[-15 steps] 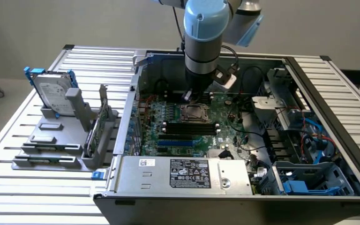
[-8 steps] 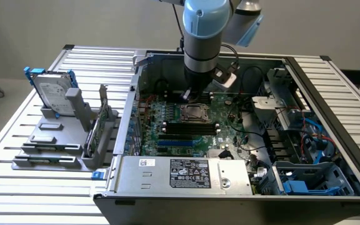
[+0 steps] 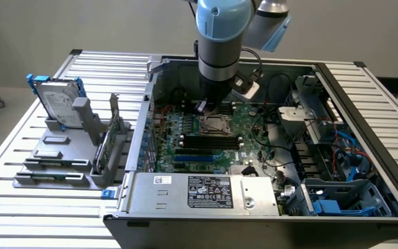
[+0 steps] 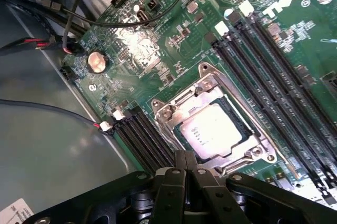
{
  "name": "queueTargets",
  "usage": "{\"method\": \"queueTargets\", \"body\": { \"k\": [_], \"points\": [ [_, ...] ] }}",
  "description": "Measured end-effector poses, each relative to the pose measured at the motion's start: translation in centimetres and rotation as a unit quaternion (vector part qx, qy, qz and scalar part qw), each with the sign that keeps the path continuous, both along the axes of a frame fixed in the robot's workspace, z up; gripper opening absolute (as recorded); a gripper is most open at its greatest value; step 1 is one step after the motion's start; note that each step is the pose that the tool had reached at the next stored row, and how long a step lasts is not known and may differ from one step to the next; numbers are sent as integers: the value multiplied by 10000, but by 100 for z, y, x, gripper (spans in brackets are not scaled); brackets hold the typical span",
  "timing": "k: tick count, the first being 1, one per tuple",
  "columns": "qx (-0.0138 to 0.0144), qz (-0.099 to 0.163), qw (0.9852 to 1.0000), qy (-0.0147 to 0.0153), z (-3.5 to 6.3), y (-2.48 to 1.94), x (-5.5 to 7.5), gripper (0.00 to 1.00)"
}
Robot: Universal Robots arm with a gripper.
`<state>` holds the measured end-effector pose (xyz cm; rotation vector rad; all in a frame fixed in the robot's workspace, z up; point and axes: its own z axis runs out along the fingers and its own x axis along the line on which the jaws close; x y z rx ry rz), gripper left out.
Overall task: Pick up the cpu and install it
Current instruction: 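Install the first cpu locking lever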
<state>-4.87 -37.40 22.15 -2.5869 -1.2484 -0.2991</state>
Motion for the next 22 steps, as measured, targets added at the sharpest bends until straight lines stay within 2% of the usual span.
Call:
{"method": "queueTargets", "body": {
  "k": [11,22],
  "points": [
    [14,-11,10000,29,200,-245,-57,11],
    [15,-11,10000,45,242,-488,-166,11]
  ]
}}
